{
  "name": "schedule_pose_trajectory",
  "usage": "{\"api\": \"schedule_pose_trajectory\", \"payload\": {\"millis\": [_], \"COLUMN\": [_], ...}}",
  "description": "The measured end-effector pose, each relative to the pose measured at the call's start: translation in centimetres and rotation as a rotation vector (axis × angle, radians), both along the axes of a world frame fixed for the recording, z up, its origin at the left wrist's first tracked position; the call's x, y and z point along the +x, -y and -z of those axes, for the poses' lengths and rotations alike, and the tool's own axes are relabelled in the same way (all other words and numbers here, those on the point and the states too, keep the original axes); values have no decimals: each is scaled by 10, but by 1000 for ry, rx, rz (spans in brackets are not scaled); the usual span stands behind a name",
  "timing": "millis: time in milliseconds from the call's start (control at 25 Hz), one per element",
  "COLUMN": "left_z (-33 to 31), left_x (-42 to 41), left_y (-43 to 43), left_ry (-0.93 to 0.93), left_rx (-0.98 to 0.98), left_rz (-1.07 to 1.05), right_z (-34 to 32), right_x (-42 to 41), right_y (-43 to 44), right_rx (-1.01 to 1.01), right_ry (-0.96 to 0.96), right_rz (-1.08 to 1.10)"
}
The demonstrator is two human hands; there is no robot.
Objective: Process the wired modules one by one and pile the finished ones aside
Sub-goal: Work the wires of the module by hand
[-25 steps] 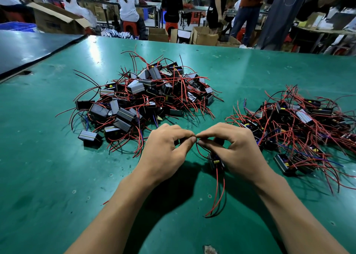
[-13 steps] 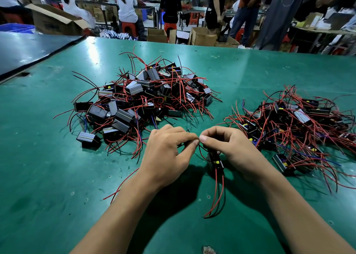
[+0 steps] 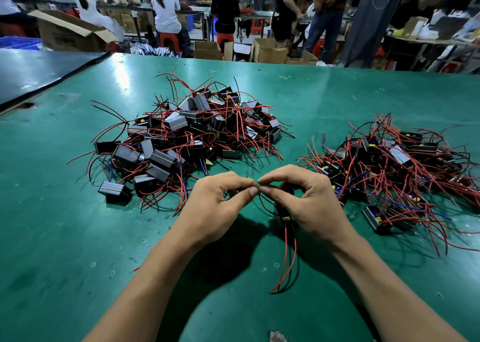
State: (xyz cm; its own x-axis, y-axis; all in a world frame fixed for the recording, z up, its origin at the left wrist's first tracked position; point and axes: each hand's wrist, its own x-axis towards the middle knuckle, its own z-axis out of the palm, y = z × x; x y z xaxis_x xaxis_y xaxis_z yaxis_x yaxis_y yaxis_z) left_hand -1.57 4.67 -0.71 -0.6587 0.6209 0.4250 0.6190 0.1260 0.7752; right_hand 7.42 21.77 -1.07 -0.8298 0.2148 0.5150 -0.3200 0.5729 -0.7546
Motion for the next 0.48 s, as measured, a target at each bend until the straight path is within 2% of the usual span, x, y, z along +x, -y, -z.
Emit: {"api": "schedule_pose_trajectory", "payload": {"millis": [240,480], "left_z": [-3,-2], "left_x": [2,8], "left_y": [1,-2], "left_ry": [21,-95], "left_rx": [9,27], "left_rz": [13,-99], "right_z": [1,-4], "right_x": [0,0], "right_y": [2,5], "right_rx": [-42,110], "right_ry": [49,129], "right_rz": [33,38]}}
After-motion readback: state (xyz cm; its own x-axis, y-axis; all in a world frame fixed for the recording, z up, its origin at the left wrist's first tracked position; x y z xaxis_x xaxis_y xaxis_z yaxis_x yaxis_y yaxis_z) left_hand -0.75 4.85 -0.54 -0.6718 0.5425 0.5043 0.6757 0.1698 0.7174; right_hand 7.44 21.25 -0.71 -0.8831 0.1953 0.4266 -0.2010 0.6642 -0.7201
